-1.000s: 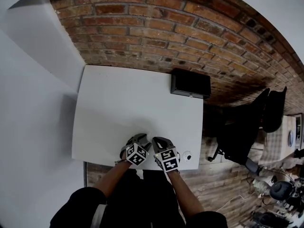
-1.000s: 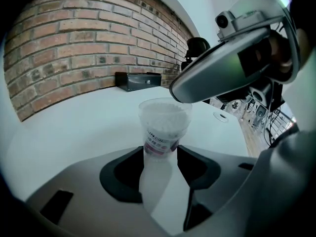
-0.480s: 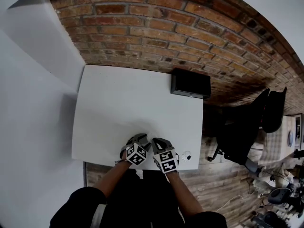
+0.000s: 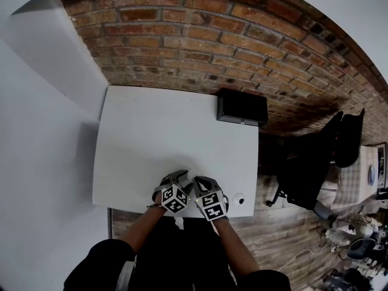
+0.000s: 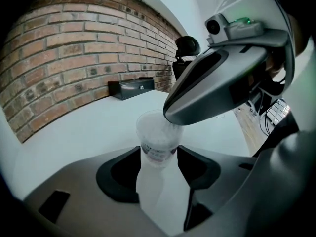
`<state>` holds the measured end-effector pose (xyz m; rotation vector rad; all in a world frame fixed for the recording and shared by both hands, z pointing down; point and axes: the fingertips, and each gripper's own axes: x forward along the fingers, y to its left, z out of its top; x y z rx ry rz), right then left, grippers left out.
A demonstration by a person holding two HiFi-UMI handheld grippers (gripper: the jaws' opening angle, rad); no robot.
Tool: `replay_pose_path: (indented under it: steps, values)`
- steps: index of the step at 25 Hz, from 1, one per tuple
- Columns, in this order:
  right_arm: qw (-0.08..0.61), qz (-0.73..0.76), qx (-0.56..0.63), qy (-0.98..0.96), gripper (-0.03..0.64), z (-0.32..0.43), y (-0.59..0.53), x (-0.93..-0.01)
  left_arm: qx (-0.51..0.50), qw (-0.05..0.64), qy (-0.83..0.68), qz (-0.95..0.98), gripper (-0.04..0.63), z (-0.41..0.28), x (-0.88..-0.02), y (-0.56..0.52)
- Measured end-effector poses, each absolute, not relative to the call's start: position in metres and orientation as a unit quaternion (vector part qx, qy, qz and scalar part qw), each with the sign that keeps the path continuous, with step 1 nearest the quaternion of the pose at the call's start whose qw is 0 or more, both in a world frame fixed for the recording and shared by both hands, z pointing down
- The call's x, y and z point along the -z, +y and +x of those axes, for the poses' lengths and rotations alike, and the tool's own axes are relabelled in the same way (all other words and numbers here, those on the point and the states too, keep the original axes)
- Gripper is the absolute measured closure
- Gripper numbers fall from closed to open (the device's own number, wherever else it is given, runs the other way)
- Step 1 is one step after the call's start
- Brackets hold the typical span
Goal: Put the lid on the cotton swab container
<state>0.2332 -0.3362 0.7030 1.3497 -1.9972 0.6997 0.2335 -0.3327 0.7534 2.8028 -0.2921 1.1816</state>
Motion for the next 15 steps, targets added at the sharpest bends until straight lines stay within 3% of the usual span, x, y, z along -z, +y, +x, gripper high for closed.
replay_pose_path:
  steps: [15]
  values:
    - [0.221, 0.576, -0.259, -0.743, 0.595, 0.244, -0.313, -0.672, -0.354, 0.054, -0.125, 0.925, 0.370, 0.203, -0.722, -0.330]
